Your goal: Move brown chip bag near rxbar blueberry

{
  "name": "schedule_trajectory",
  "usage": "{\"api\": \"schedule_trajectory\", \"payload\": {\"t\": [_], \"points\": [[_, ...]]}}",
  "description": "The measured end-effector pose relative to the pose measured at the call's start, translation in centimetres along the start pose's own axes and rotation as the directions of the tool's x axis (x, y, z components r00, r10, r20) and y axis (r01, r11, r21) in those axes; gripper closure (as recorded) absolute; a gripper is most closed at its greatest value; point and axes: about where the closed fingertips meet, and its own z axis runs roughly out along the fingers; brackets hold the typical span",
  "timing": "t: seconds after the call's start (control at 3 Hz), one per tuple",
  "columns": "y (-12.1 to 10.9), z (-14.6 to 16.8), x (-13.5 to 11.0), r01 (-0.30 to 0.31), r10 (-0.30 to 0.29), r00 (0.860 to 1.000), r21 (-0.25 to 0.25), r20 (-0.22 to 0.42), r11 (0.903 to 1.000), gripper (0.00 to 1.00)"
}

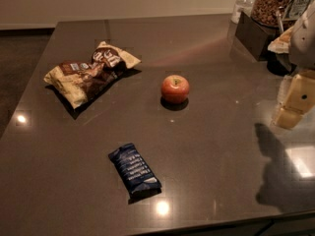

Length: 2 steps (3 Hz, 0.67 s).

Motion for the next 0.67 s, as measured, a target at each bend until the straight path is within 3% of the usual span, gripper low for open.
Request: {"api": "schedule_trajectory", "payload": {"t": [0.67], "points": [[-0.3,0.2,-1.0,0.023,-0.023,1.0,-0.005,0.012,0.9997,0.0]]}}
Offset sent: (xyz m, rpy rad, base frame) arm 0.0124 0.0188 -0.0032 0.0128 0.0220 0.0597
